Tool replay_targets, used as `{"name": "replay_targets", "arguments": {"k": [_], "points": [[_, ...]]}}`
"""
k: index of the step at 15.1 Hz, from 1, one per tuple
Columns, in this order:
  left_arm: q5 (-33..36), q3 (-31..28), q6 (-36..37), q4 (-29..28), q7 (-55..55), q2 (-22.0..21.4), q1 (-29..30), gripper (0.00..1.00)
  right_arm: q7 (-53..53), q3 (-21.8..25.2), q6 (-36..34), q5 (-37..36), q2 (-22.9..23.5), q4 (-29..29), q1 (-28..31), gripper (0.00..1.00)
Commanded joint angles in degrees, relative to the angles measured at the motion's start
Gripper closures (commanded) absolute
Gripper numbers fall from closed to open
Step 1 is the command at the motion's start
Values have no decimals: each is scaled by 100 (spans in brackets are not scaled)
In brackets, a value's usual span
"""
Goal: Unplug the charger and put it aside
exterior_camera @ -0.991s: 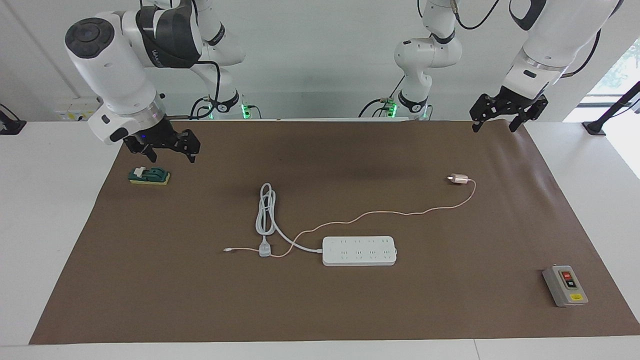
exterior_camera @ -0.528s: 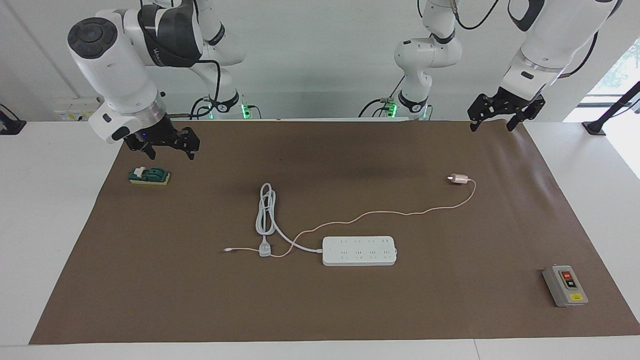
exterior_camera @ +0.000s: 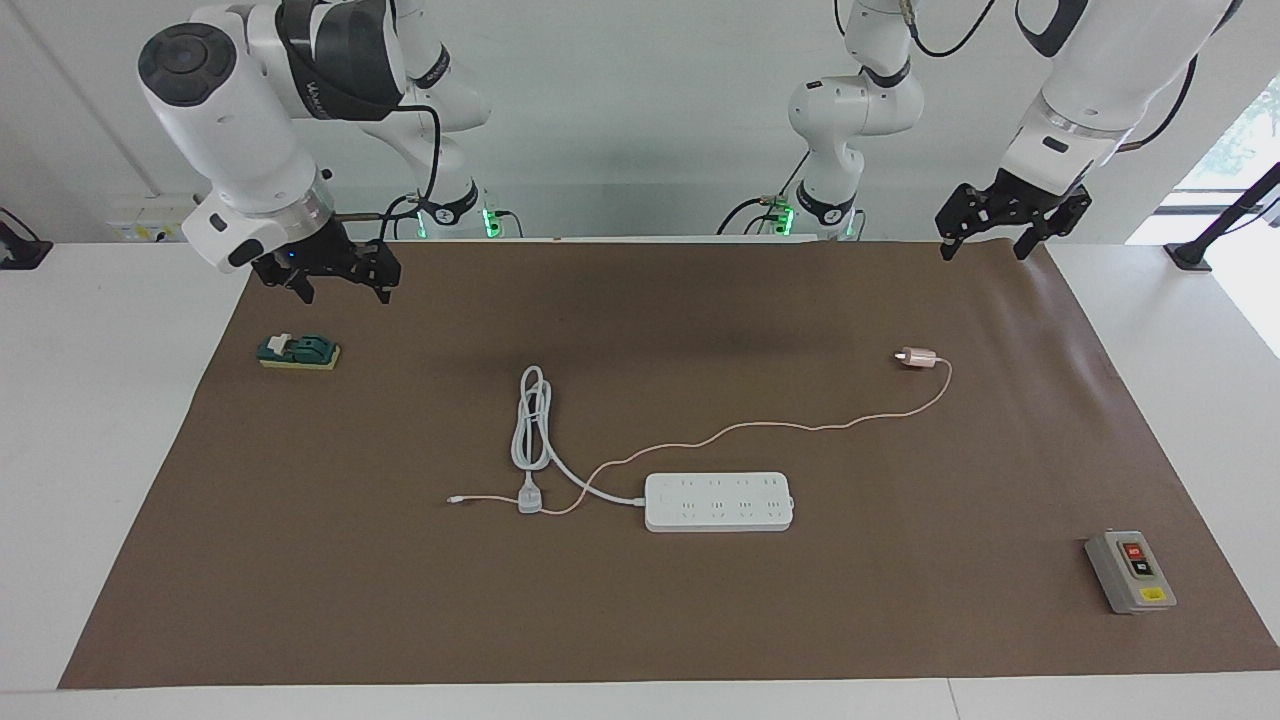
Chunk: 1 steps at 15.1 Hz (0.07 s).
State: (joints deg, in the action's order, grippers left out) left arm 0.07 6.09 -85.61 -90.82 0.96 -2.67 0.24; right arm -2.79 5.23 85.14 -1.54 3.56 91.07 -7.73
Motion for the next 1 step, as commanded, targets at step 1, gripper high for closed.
{"name": "replay_targets", "arguments": {"k": [1], "points": [[-42,-29,1,-147,1,-146,-42,0,121,-31,55,-83,-355,499,79,0]]}}
